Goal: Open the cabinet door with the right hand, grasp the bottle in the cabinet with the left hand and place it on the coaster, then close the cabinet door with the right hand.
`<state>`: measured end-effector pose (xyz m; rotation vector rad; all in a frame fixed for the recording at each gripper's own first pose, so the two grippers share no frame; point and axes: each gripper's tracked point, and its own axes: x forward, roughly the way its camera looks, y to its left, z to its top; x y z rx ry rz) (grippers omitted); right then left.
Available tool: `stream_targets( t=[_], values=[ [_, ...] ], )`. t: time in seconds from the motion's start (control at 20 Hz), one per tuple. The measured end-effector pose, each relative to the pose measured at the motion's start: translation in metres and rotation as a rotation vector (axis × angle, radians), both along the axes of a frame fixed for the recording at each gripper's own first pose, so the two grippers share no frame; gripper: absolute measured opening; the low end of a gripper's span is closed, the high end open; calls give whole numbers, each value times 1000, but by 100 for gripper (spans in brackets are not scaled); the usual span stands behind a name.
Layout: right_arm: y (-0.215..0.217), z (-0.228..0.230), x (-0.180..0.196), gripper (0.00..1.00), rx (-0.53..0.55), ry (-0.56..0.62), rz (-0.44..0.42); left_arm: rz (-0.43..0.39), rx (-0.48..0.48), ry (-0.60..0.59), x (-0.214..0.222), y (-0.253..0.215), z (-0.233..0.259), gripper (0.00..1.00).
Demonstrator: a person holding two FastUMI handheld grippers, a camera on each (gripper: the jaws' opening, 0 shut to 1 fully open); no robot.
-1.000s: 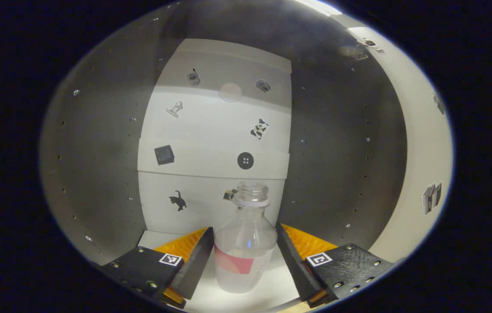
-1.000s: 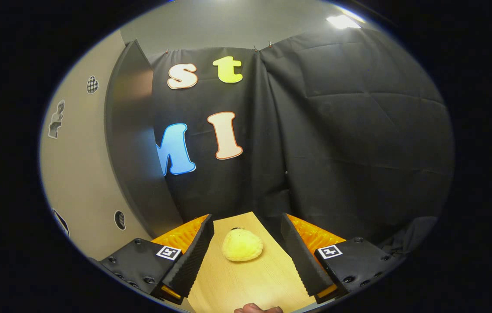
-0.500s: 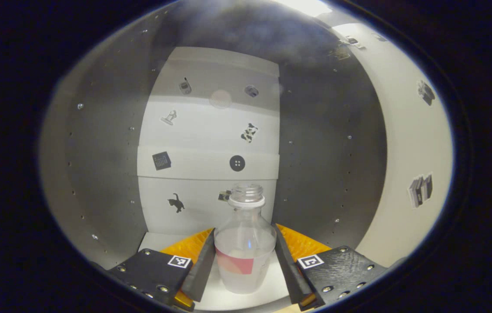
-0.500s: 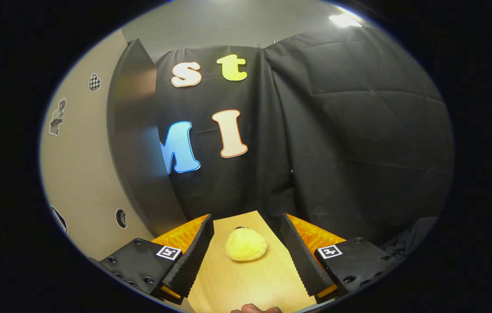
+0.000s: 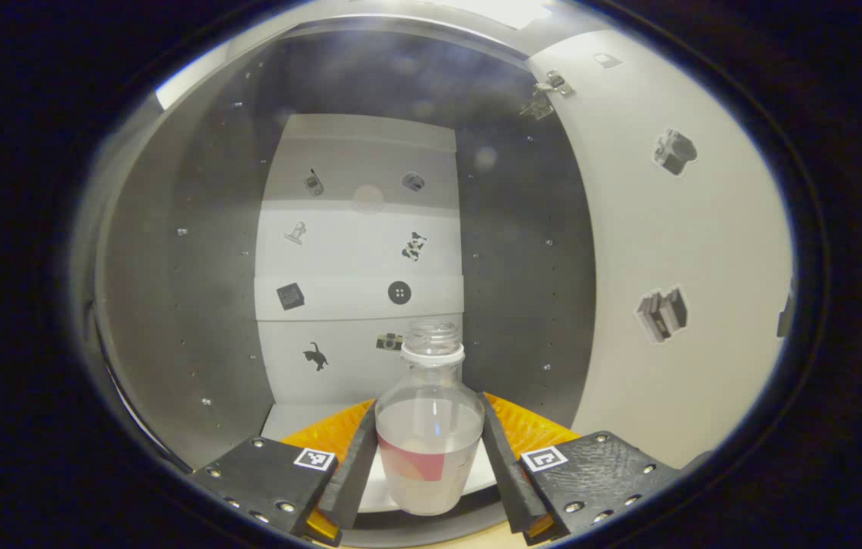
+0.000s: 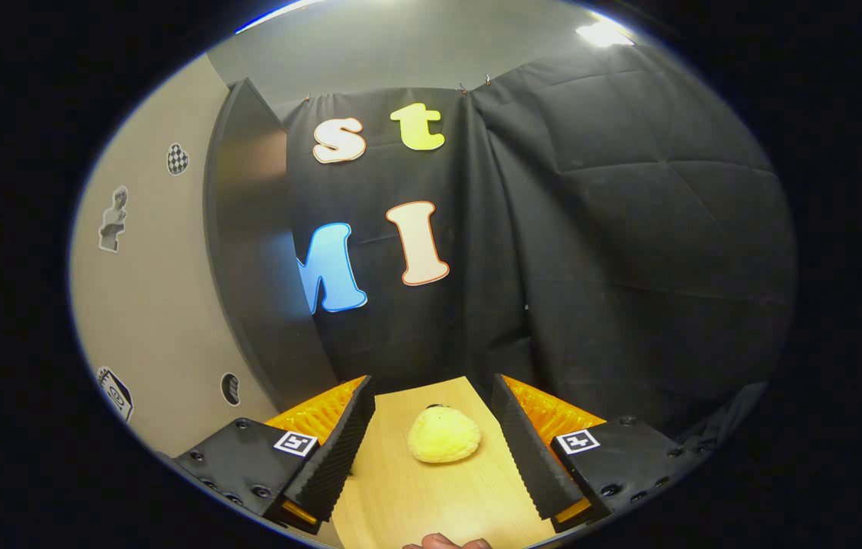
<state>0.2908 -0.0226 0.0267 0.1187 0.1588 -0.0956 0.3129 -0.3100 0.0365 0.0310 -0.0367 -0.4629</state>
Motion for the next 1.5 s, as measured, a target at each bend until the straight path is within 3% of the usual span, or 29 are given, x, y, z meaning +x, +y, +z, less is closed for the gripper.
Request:
stream_targets(
  t=[0.15, 0.3, 0.35, 0.4, 0.75, 0.85, 0.9, 1.0, 1.05, 1.15, 1.2, 1.5],
  values=[
    [10, 3, -13, 92, 12, -12, 11, 8, -34, 2, -30, 22, -1, 72],
    [16, 7, -29, 92, -11, -26, 10, 46, 11, -17, -59, 57, -6, 76],
    [20, 6, -35, 92, -20, -20, 15, 57, 20, -23, -71, 67, -7, 71],
    [24, 5, -41, 98, -29, -16, 24, 74, 28, -29, -82, 78, -8, 71],
    [45, -3, -85, 98, -20, 1, 51, 143, 4, 16, -151, 139, -39, 72],
    [49, -3, -95, 92, -18, 3, 53, 165, 20, 19, -168, 155, -53, 72],
    [50, -1, -99, 98, -19, 1, 52, 173, 21, 22, -176, 162, -62, 72],
    [52, 1, -107, 98, -23, -10, 46, 193, 13, 34, -190, 176, -86, 72],
    [53, 2, -110, 92, -24, -15, 42, 205, 9, 35, -197, 183, -98, 72],
    [53, 2, -116, 98, -23, -21, 33, 230, 3, 40, -210, 196, -126, 75],
    [51, 1, -118, 98, -22, -26, 17, 251, 1, 46, -215, 202, -141, 72],
    [33, 3, -125, 98, -26, -60, -80, 381, -69, 80, -234, 228, -224, 72]
  ],
)
